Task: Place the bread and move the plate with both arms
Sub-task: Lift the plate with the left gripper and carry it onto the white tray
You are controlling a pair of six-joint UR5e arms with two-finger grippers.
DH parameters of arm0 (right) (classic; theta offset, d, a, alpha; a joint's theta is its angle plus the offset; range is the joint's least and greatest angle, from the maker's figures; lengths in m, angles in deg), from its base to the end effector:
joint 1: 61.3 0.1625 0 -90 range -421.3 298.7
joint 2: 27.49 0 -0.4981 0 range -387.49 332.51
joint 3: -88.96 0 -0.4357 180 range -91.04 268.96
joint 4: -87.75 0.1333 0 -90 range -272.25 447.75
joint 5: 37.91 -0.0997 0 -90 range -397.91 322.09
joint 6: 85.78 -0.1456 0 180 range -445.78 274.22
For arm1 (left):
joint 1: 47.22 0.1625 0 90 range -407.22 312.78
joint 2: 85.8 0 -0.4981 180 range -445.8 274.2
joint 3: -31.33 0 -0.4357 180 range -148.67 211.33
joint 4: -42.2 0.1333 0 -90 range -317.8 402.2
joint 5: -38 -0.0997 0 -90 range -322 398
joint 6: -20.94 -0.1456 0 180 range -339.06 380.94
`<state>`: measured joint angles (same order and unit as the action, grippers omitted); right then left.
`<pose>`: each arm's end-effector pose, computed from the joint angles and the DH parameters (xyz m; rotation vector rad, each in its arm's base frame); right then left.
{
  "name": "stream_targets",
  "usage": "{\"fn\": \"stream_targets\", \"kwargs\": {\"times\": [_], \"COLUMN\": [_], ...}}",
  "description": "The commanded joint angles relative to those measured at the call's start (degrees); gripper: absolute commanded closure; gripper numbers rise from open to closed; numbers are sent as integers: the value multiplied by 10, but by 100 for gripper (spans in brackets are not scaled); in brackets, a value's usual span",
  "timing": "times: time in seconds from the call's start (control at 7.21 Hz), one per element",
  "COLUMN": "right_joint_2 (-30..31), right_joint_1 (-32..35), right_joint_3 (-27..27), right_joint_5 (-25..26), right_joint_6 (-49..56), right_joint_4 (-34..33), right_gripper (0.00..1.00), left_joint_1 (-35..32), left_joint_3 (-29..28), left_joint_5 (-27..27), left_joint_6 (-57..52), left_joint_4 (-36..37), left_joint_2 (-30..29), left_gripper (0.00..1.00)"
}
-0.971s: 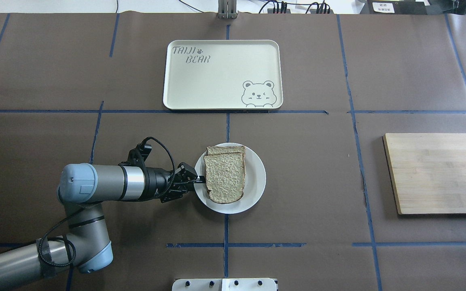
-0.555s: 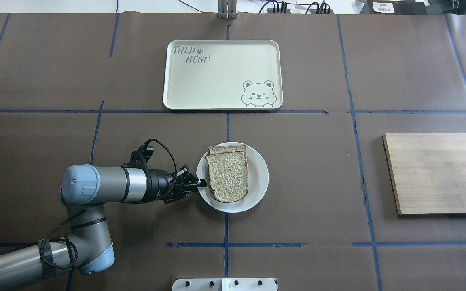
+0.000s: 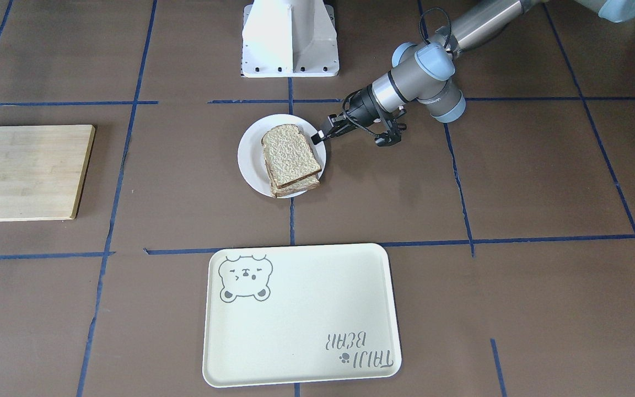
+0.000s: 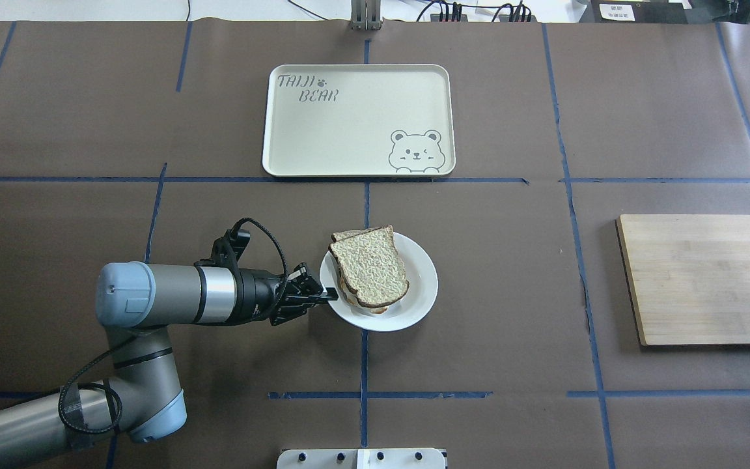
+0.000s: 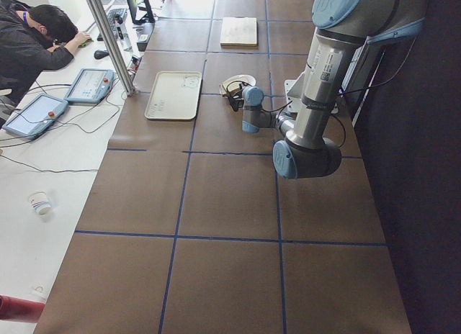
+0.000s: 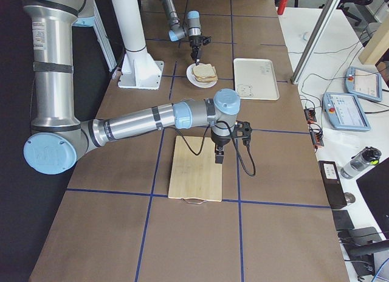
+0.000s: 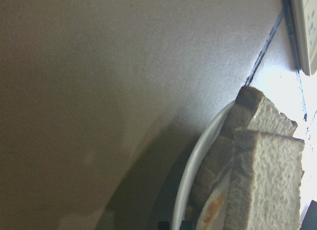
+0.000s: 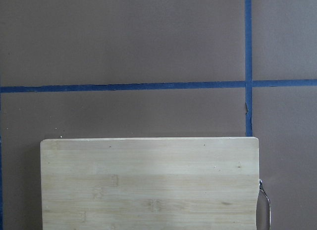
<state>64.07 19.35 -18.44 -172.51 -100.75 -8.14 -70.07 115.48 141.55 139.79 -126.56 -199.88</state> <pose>-0.0541 -0.5198 0.6264 -0.0025 -0.7936 0.0253 0.6484 -0.3809 0.3648 -0.2678 1.6909 -0.4749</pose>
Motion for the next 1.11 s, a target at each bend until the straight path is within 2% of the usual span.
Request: {"fn": "stream_targets", "kwargs": {"times": [0.0,0.42,0.83,0.97], "right_joint_2": [1,5,8,9], "right_joint_1": [3,9,13,13], "right_joint_3": [0,-1,-2,-4], "right_joint_5": [1,2,2,1], "right_joint_6": [1,5,5,5], "right_joint_4": [0,1,1,1], "right_gripper": [1,1,1,1], "left_joint_1": [-10,-32,-39,-40], "left_joint_3": [14,11,-2,-37], "left_joint_5": [0,-17,-122,-173], "left_joint_6": [2,3,5,5], "left_joint_4": [-5,-6,-9,-19], "left_joint_2": [0,-28,-61,-88], "left_gripper": [100,100,100,100]}}
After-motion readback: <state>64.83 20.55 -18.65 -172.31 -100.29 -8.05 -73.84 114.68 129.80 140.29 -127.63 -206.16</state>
